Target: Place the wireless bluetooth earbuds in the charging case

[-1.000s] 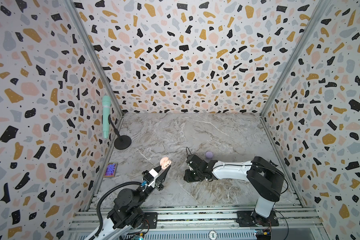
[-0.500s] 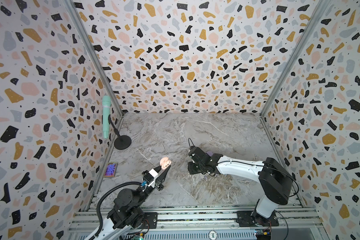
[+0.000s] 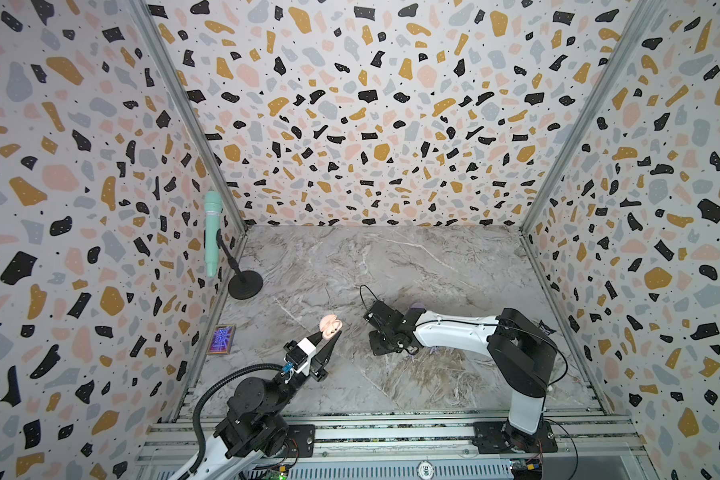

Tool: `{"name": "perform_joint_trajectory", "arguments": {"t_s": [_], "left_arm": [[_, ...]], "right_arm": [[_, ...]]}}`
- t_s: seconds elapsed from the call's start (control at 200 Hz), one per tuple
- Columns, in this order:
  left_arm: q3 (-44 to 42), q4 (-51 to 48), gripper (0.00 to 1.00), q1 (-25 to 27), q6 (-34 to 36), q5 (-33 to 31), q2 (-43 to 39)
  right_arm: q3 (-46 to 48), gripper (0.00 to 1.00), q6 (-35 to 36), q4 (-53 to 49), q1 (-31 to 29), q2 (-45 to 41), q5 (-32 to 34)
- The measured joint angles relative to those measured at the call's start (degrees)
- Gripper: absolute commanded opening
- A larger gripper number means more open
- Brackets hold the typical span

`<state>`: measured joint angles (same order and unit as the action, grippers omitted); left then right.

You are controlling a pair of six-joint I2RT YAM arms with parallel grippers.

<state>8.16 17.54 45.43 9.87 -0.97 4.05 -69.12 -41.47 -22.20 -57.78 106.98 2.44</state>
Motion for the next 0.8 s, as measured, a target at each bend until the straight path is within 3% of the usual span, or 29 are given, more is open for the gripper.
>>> {"name": "perform_joint_trajectory", "arguments": {"t_s": [0.801], "left_arm": [[0.0, 0.0, 0.0, 0.0, 0.0, 0.0, -0.2]], "right_arm": [[-5.7, 0.13, -0.9, -4.7, -3.4, 4.7, 8.2]]}}
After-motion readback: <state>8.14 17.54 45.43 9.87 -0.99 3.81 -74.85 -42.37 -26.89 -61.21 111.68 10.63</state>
